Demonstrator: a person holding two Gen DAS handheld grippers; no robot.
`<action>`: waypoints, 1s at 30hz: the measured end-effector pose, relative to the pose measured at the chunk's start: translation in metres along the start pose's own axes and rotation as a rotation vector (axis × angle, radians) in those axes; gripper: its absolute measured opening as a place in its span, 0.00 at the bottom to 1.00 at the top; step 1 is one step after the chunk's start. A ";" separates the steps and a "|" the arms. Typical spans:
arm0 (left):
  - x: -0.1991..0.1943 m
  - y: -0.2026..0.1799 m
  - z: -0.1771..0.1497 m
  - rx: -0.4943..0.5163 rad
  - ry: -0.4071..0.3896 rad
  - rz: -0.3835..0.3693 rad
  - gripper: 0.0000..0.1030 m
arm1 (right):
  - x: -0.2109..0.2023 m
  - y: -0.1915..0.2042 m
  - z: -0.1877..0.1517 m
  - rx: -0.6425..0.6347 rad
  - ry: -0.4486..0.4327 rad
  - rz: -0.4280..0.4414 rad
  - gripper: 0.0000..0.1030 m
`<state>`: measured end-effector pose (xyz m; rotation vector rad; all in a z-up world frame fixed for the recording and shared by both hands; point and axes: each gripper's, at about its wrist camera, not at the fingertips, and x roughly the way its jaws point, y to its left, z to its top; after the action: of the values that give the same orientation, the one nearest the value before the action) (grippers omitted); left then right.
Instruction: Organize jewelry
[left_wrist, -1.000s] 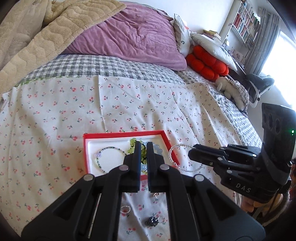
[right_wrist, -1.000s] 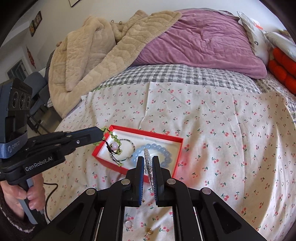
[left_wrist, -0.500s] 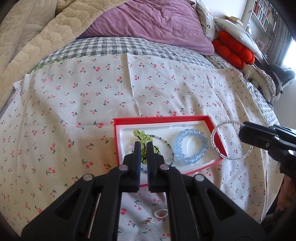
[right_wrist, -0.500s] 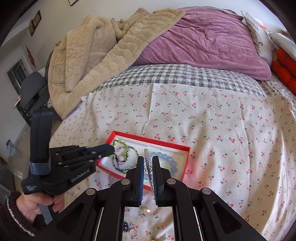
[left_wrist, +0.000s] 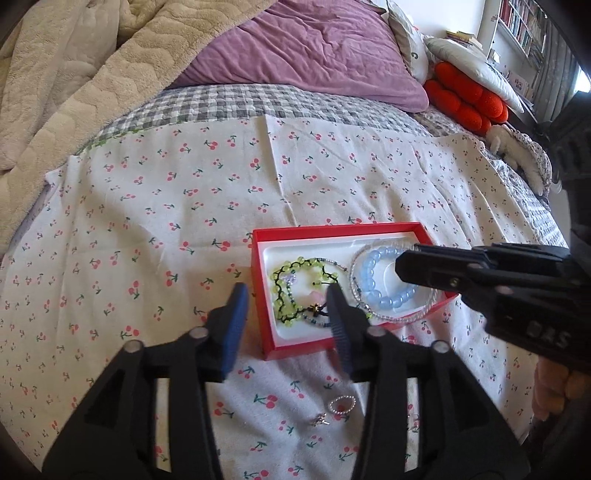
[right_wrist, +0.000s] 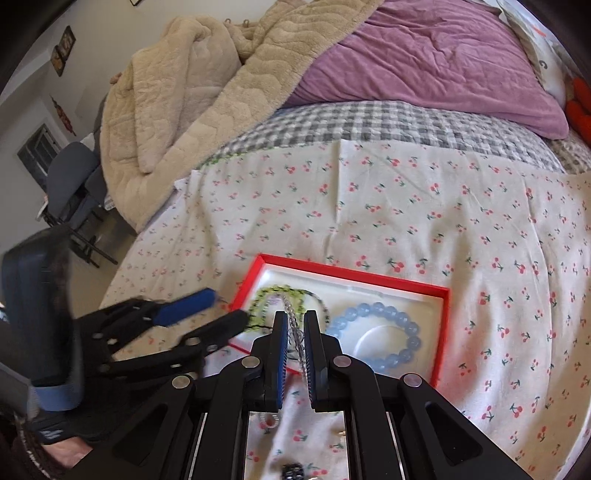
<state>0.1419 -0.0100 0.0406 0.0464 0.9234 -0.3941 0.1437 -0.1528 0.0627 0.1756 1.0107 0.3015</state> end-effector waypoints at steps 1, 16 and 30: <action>-0.001 0.001 -0.001 0.001 -0.003 0.004 0.53 | 0.002 -0.004 -0.001 0.001 0.008 -0.021 0.09; -0.010 0.004 -0.015 -0.021 0.008 0.028 0.80 | -0.013 -0.032 -0.013 -0.013 0.035 -0.110 0.19; -0.014 -0.010 -0.072 0.062 0.118 0.048 0.81 | -0.042 -0.040 -0.071 -0.087 0.003 -0.167 0.77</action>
<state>0.0759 0.0003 0.0092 0.1495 1.0249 -0.3787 0.0687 -0.2035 0.0481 0.0114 1.0061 0.1931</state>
